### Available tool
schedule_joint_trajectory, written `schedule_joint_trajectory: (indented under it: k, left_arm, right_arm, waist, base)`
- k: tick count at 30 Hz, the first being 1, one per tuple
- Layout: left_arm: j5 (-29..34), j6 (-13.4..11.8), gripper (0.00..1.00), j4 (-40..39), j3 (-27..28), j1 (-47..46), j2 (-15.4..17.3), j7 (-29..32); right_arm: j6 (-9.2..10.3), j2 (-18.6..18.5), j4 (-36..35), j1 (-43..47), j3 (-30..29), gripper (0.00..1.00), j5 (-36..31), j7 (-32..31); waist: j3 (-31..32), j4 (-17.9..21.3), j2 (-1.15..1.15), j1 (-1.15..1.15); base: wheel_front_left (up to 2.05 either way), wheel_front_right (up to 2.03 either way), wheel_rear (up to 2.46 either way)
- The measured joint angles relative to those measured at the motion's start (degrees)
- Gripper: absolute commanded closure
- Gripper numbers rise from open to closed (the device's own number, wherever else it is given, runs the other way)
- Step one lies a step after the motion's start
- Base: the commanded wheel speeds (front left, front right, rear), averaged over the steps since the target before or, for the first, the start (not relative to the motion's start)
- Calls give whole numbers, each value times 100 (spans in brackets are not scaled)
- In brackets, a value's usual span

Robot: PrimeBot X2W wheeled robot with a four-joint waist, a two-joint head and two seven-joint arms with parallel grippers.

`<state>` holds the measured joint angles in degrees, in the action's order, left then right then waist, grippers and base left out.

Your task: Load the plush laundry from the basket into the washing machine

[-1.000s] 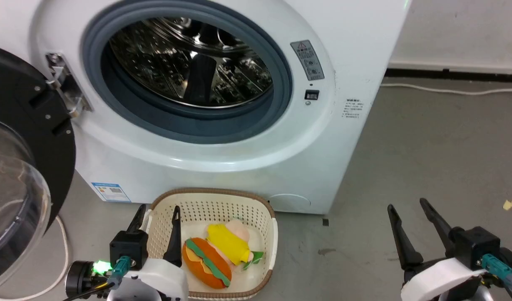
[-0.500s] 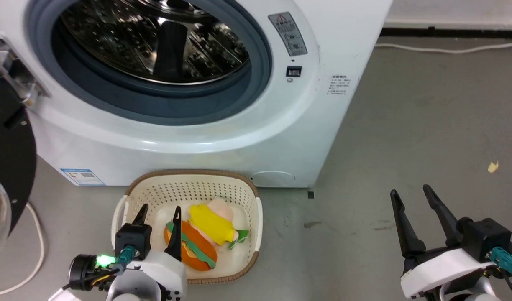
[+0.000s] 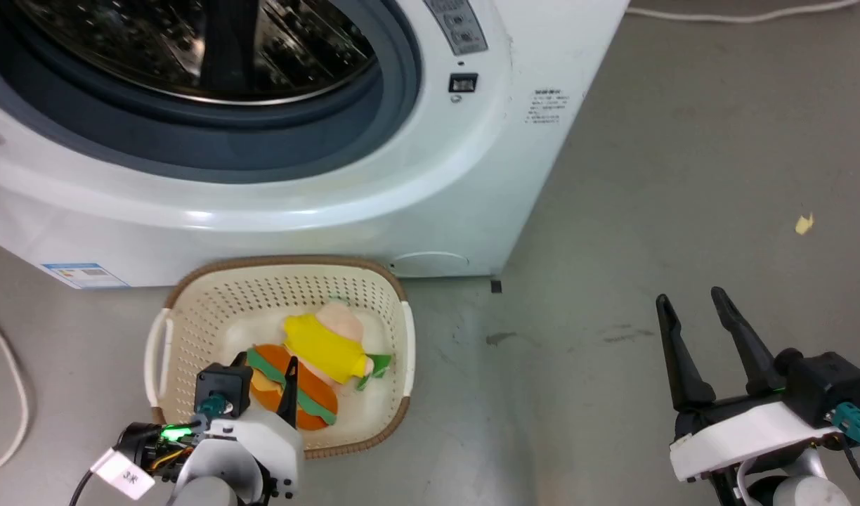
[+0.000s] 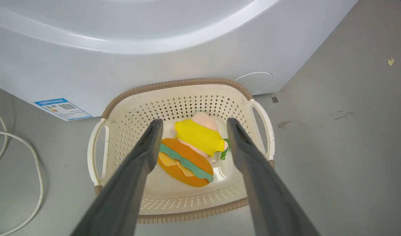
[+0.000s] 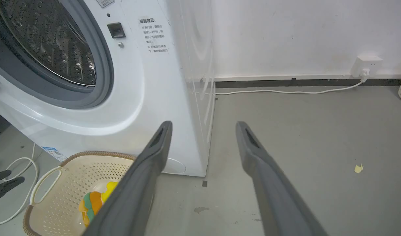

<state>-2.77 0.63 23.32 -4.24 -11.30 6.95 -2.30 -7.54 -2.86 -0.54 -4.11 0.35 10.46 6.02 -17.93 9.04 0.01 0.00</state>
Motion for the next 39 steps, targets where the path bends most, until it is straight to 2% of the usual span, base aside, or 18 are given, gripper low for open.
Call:
schedule_joint_trajectory:
  k: [14, 22, 39]
  left_arm:
    - [-248, 202, 0, 1104, -71, -556, 330, 583]
    - [-346, 183, 0, 1552, -104, -955, 595, 843]
    - [-197, 261, 0, 2141, -648, -1967, 1301, 1763]
  right_arm:
    - [0, 0, -7, -142, 148, 0, 410, 169]
    - [0, 1, 58, -288, 257, 0, 649, 265]
    - [0, 1, 83, -509, 414, 0, 1182, 456]
  waist:
    - [-686, 352, 0, 0]
    - [-1053, 558, 0, 0]
    - [-1845, 1020, 0, 0]
  base:
    - [0, 0, 0]
    - [0, 0, 0]
    - [0, 0, 0]
